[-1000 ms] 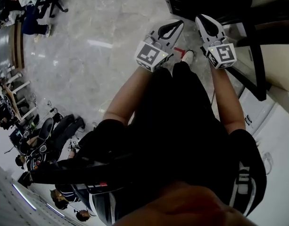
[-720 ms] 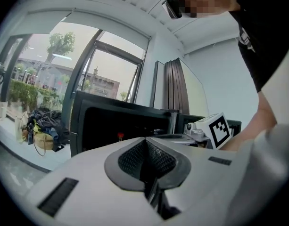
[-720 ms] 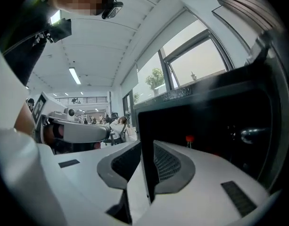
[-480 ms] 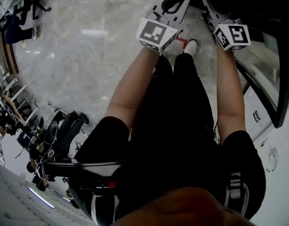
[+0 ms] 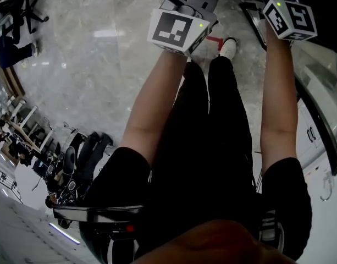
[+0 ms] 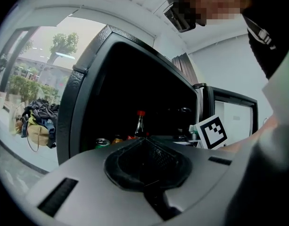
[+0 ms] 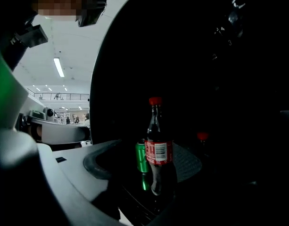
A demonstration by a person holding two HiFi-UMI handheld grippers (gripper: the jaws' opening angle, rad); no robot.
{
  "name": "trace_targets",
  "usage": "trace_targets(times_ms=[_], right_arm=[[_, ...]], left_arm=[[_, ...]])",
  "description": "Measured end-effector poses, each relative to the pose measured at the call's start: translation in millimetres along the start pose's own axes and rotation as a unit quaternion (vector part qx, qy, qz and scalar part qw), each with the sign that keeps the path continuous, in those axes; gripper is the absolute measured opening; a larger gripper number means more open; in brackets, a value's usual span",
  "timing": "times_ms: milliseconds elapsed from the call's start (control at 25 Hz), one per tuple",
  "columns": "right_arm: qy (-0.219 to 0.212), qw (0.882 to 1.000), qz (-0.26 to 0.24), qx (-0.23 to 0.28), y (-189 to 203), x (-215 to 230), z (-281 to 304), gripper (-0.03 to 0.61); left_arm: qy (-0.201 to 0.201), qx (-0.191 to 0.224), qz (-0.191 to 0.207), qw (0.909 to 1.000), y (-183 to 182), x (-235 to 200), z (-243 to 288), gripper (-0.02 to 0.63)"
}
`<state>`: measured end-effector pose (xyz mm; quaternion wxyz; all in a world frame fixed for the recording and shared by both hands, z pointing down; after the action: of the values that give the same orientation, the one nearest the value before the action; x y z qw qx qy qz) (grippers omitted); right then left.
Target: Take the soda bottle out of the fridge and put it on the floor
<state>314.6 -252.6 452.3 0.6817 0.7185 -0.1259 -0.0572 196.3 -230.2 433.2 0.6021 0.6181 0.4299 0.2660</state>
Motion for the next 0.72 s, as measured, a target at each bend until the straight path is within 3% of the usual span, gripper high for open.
trace_targets(times_ms=[320,720], right_arm=[[0.007,1.0,-0.01,-0.007,15.6,17.8,40.1,0.347],[0.022,0.999,-0.032,-0.017,26.6,26.1,63.9,0.319]], left_arm=[[0.001,0.014,-0.002,0.9999,-0.4,-10.9,20.3,0.003],[-0.007,0.007,-0.005,0.9999,7.7,-22.7,19.0,0.003]])
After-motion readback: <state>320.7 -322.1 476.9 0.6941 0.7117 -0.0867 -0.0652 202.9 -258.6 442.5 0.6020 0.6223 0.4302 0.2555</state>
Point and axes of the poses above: the fingertips, and each gripper's own axes: z forward along the fingers, x to its right, y out of its underside, the point moved 3 cm from there along -z, backward along the fingers, and after that the axes turned 11 degrees about x, right-handed, at the moved point
